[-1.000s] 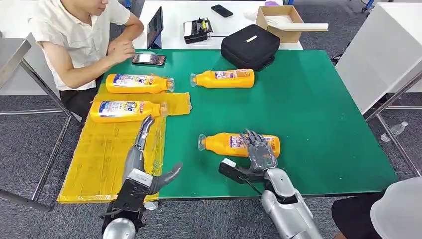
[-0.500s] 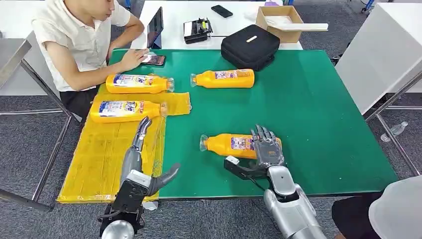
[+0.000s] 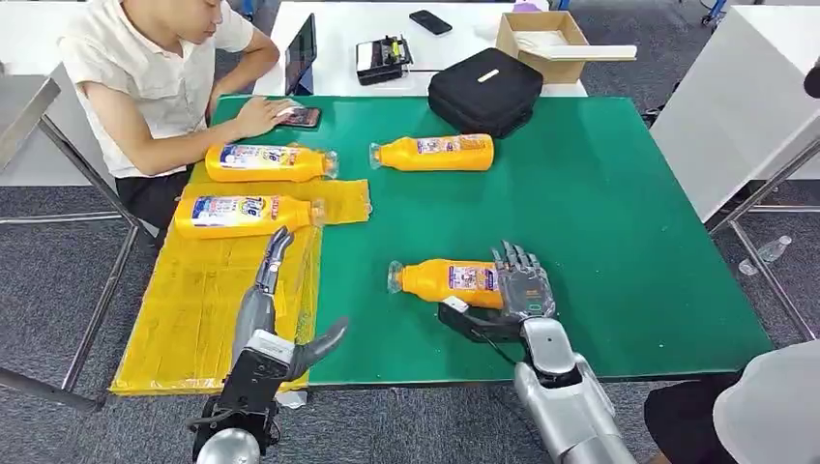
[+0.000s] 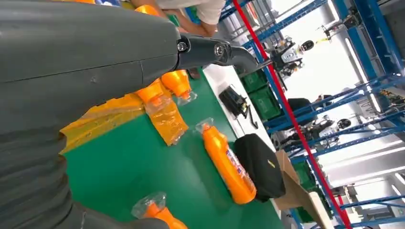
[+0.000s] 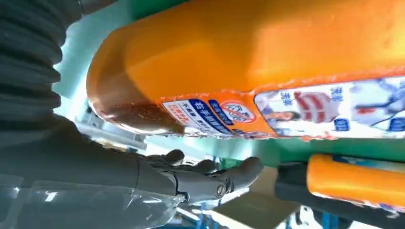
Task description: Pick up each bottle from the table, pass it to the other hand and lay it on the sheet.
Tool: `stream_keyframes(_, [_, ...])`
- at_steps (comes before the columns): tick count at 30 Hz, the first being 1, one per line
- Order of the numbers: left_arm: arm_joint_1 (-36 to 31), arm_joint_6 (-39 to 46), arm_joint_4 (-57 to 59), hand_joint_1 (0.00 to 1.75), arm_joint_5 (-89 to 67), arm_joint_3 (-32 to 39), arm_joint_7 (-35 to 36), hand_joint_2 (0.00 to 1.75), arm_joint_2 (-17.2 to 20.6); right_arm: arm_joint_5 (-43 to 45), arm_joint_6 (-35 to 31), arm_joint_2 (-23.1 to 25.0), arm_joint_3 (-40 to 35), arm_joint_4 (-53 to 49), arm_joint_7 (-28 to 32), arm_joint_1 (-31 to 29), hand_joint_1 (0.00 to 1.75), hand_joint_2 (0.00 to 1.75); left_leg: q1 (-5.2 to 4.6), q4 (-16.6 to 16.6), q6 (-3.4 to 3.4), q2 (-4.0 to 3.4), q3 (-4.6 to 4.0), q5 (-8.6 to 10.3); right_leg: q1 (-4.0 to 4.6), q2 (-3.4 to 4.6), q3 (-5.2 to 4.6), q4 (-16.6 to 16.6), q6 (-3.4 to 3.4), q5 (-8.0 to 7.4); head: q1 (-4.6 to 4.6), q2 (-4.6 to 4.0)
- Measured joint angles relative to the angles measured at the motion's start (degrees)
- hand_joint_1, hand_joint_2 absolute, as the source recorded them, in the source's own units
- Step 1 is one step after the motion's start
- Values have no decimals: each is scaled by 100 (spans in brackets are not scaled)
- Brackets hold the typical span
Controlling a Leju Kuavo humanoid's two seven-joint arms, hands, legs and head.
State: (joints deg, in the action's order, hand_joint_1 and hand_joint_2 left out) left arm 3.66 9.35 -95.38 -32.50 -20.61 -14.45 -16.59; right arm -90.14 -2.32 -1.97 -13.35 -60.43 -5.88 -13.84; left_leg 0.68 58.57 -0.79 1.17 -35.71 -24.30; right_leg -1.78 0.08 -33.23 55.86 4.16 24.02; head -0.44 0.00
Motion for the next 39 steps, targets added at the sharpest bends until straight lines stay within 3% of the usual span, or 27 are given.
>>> stream_keyframes(1, [0,-2,0,0,0,0,7,175,0,13,4,7,99,112,33,-60,175,175,0,0,0,1,2,0,0,0,2,-1,0,0,0,0])
stream_keyframes(14, [-26,-89,46,0,20,-22,2,175,0,396,-208,-46,1547,1461,476,-661,175,175,-2,0,-6,3,54,-12,-1,-1,-2,-11,0,9,-2,0])
stream_keyframes(32, [-42,-101,85,0,79,-37,-29,175,0,664,-531,-33,2059,1766,1014,-659,175,175,-1,0,-7,1,80,-12,1,0,24,-15,1,7,0,0])
stream_keyframes(35, [-41,-92,85,0,92,-37,-37,175,0,980,-595,6,2091,1674,1330,-573,175,175,-1,0,-7,1,79,-12,1,0,25,-14,1,7,0,0])
stream_keyframes(39, [-40,-94,85,0,381,-35,-11,175,0,2094,-466,131,2174,1181,2053,-253,175,175,-1,0,-8,-2,56,-9,2,1,62,-11,3,-3,2,0])
